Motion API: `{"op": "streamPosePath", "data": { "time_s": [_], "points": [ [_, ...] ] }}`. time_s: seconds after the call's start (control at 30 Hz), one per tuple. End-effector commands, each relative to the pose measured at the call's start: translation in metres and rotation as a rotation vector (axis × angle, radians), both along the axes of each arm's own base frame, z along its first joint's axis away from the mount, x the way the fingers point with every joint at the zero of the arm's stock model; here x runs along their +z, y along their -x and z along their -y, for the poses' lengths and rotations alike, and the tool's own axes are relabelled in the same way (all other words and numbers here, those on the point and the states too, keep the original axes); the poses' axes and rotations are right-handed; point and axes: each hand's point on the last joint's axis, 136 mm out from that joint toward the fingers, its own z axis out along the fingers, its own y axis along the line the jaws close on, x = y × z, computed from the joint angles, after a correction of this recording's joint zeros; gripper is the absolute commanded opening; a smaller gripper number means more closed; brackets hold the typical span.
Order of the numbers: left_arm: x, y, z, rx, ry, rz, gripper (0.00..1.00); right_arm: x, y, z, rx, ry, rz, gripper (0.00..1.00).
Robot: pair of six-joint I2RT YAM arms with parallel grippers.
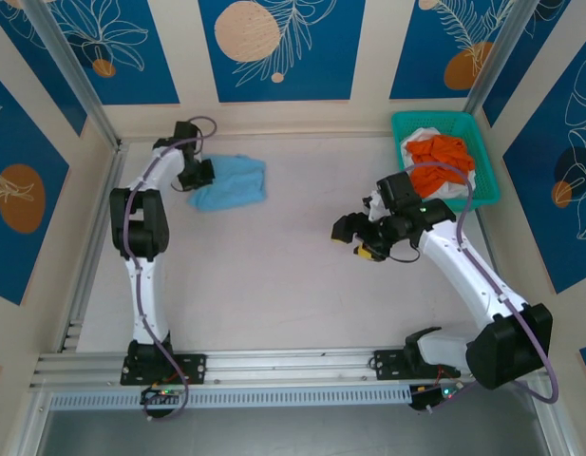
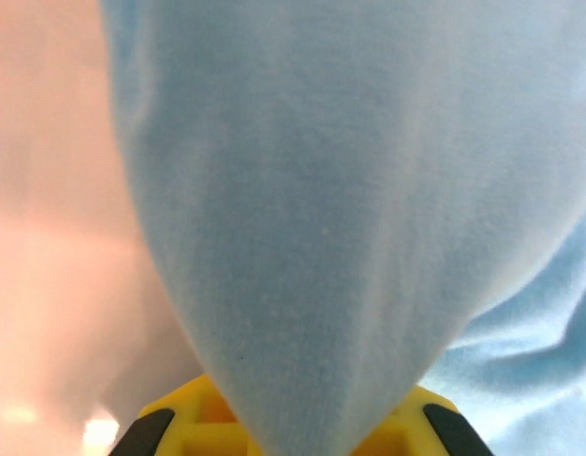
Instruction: Fold and stack the t-shirts
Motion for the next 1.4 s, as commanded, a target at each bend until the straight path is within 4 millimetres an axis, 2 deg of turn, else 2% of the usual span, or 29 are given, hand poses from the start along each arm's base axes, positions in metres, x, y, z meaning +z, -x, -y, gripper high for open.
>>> {"op": "streamPosePath", "data": {
  "time_s": [0.0,0.2,0.4,0.5,0.63,0.77,0.9,1.0,1.1,1.23,1.3,1.37],
  "points": [
    [-0.008,-0.005,-0.051,-0.034,-0.066,-0.059,0.00,0.013,0.016,0.020,-0.070,0.071,-0.055,0.76],
    [-0.015,-0.035,-0.104,-0.018,-0.073,-0.022,0.01,0.019,0.015,0.026,-0.153,0.076,-0.158,0.76],
    [-0.011,-0.040,-0.144,-0.042,-0.146,0.005,0.01,0.016,0.010,0.016,-0.213,0.076,-0.223,0.76],
    [0.001,-0.044,-0.146,-0.052,-0.133,0.036,0.02,0.016,0.007,0.008,-0.223,0.090,-0.232,0.76],
    [0.019,-0.049,-0.173,0.061,-0.206,0.072,0.06,0.013,0.001,-0.006,-0.216,0.104,-0.241,0.76],
    [0.019,-0.053,-0.184,0.177,-0.185,0.093,0.27,0.009,-0.005,-0.023,-0.187,0.117,-0.231,0.76],
    [0.027,-0.051,-0.193,0.318,-0.169,0.098,0.58,0.007,-0.009,-0.032,-0.168,0.124,-0.211,0.76],
    [0.049,-0.055,-0.181,0.318,-0.094,0.147,0.73,0.011,-0.013,-0.029,-0.162,0.136,-0.174,0.76],
    [0.083,-0.061,-0.155,0.282,-0.005,0.218,0.86,0.013,-0.019,-0.018,-0.170,0.172,-0.123,0.79],
    [0.137,-0.053,-0.102,0.185,-0.001,0.290,0.91,0.019,-0.031,0.020,-0.242,0.283,-0.018,0.85],
    [0.161,-0.040,-0.076,0.155,-0.050,0.334,0.92,0.021,-0.035,0.044,-0.304,0.342,0.042,0.98],
    [0.173,-0.018,-0.049,0.136,-0.061,0.372,0.93,0.023,-0.038,0.073,-0.385,0.410,0.120,0.99]
  ]
}}
